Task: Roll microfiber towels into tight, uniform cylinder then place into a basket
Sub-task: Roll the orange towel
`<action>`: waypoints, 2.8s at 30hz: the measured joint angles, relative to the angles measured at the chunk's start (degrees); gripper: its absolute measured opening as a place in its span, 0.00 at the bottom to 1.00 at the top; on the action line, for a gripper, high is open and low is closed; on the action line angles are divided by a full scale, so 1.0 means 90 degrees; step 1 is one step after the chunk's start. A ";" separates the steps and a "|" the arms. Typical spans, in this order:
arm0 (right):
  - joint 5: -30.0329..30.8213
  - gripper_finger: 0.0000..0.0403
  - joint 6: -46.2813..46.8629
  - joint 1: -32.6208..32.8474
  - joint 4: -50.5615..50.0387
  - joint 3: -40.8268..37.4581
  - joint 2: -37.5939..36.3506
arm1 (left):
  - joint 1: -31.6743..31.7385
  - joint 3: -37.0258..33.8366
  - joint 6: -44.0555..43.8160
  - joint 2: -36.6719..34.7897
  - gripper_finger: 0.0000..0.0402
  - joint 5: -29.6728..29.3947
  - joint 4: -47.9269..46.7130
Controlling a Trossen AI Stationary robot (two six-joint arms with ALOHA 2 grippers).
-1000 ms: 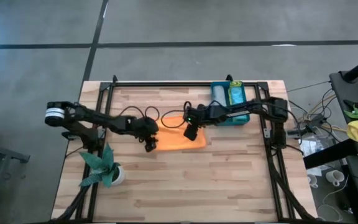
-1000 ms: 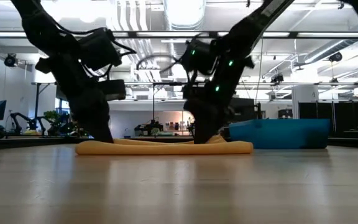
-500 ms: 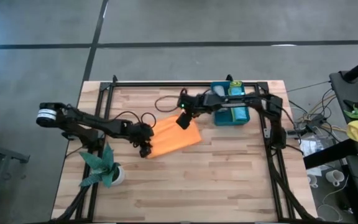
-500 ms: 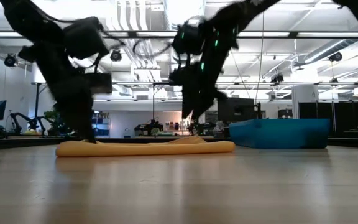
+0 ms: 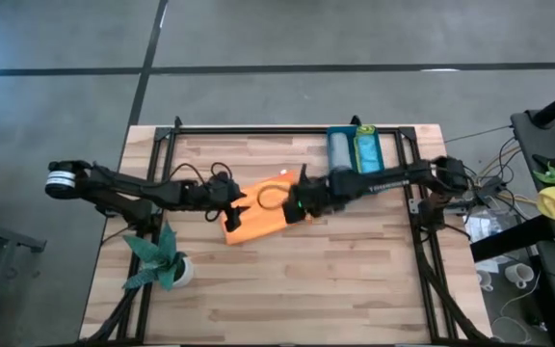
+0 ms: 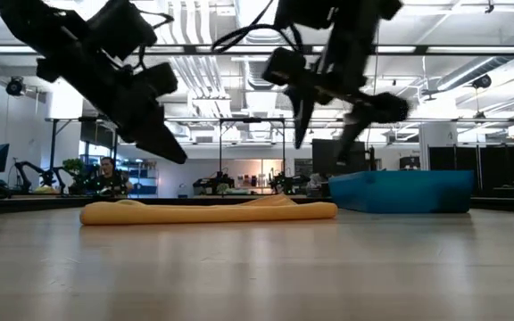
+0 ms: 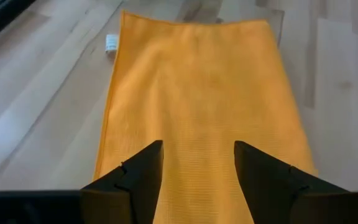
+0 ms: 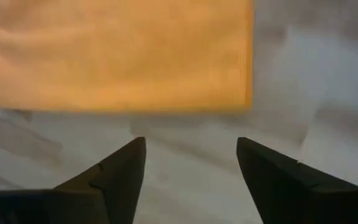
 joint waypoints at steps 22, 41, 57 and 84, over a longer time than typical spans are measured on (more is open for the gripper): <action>0.0059 0.58 0.3534 -0.0205 0.4419 -0.3061 -0.0212 | -0.0013 0.0033 -0.0623 0.0661 0.45 0.0741 0.0205; 0.1156 0.53 0.4669 -0.0232 0.4195 -0.3019 -0.0231 | -0.0016 -0.0070 -0.0663 0.0658 0.45 0.0816 0.0175; 0.1204 0.47 0.4432 -0.0194 0.3752 -0.2823 -0.0202 | -0.0008 -0.0028 -0.1004 0.0656 0.45 0.0657 0.0184; 0.1559 0.02 -0.3413 -0.0191 0.1863 -0.1212 -0.0291 | 0.0252 0.0213 -0.0825 0.2425 0.45 0.0728 0.1717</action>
